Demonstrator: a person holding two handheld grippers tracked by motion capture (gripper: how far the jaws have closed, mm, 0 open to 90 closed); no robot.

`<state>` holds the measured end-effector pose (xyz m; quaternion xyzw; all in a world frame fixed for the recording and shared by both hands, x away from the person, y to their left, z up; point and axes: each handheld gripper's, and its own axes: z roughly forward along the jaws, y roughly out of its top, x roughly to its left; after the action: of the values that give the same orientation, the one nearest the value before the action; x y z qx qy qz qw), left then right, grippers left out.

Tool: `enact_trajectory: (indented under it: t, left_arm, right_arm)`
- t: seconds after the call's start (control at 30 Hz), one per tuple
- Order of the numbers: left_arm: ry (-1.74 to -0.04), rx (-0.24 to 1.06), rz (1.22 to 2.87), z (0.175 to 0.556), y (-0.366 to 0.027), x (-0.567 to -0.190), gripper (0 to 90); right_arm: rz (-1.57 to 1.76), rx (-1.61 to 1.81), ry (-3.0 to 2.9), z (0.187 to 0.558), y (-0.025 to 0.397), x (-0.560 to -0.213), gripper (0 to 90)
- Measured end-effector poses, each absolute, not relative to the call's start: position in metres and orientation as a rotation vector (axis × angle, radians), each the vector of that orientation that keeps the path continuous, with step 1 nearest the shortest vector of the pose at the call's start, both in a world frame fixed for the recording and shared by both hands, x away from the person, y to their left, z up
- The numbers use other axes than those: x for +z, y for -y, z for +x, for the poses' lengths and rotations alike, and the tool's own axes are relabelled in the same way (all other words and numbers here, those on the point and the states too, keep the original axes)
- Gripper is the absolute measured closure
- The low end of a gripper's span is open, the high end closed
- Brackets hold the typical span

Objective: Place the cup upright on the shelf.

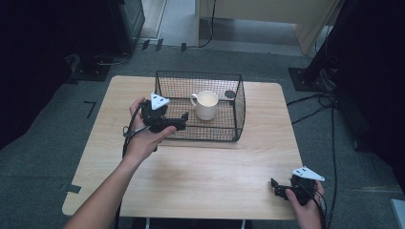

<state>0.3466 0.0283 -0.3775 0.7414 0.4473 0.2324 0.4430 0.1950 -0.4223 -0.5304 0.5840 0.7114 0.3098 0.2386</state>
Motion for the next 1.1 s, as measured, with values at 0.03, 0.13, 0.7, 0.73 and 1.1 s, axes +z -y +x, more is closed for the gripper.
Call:
enact_trajectory:
  t: [0.03,0.13,0.7,0.73,1.1]
  left_arm:
    - [-1.113,0.585,1.840,0.344,-0.030,-0.380,1.3]
    - [-1.122,0.594,1.857,0.332,-0.039,-0.391,0.0]
    - [-1.221,0.640,1.882,0.285,-0.094,-0.449,0.0]
    - [-1.233,0.648,1.888,0.283,-0.097,-0.453,0.0]
    - [-1.369,0.637,1.914,0.271,-0.134,-0.495,0.0]
  right_arm:
    - [1.600,0.849,-1.948,0.195,0.422,-0.530,0.0]
    - [1.600,0.849,-1.948,0.195,0.422,-0.530,0.0]
    - [1.600,0.849,-1.948,0.195,0.422,-0.530,0.0]
    - [1.600,0.849,-1.948,0.195,0.422,-0.530,0.0]
    - [1.597,0.847,-1.950,0.195,0.422,-0.530,0.0]
